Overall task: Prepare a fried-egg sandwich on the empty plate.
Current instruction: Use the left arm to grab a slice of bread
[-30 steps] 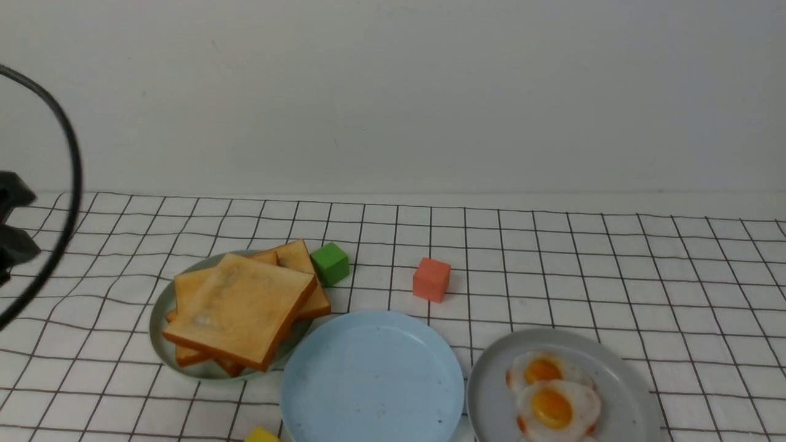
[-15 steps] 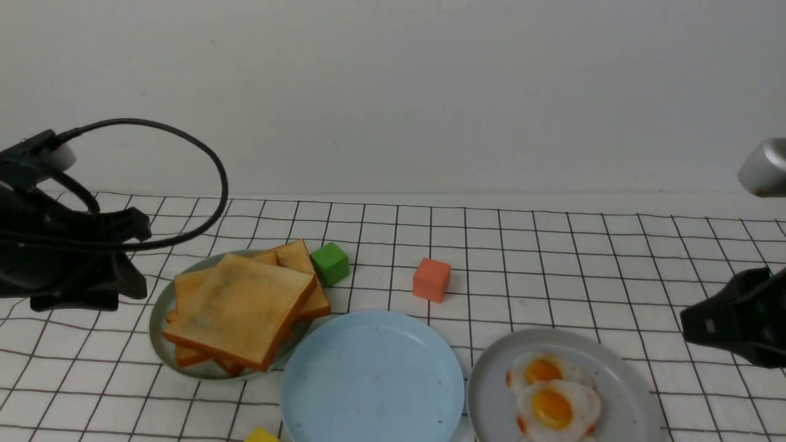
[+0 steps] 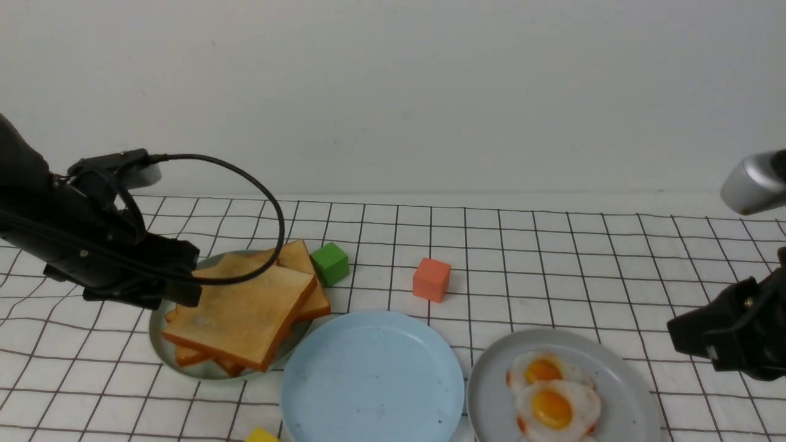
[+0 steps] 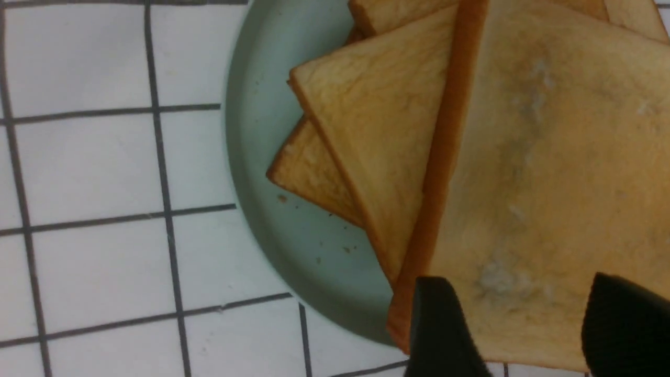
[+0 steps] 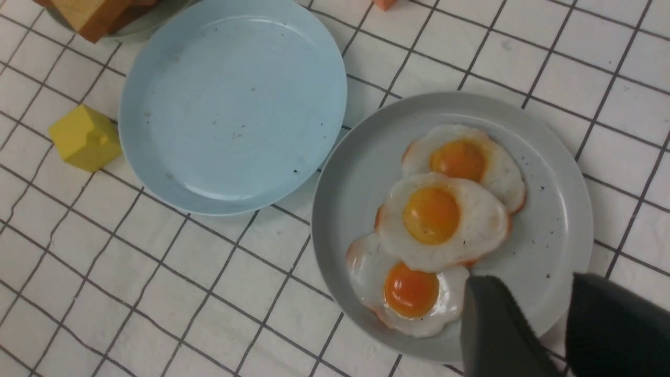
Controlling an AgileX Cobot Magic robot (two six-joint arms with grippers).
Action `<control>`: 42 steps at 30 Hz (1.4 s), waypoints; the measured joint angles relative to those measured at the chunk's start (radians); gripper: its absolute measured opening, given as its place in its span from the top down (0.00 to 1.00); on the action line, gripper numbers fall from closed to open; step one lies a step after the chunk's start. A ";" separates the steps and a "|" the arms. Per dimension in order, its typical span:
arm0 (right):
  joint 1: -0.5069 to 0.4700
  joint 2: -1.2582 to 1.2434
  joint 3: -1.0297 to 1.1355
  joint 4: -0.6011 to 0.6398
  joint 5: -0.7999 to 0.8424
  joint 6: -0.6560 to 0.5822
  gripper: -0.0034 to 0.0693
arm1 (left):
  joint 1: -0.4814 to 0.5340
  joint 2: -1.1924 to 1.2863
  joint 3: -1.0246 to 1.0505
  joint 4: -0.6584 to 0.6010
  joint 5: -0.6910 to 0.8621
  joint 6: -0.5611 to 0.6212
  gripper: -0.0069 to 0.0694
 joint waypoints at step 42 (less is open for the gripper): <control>0.000 0.000 0.000 0.022 0.000 0.003 0.62 | 0.000 -0.043 -0.008 -0.043 -0.003 -0.026 0.46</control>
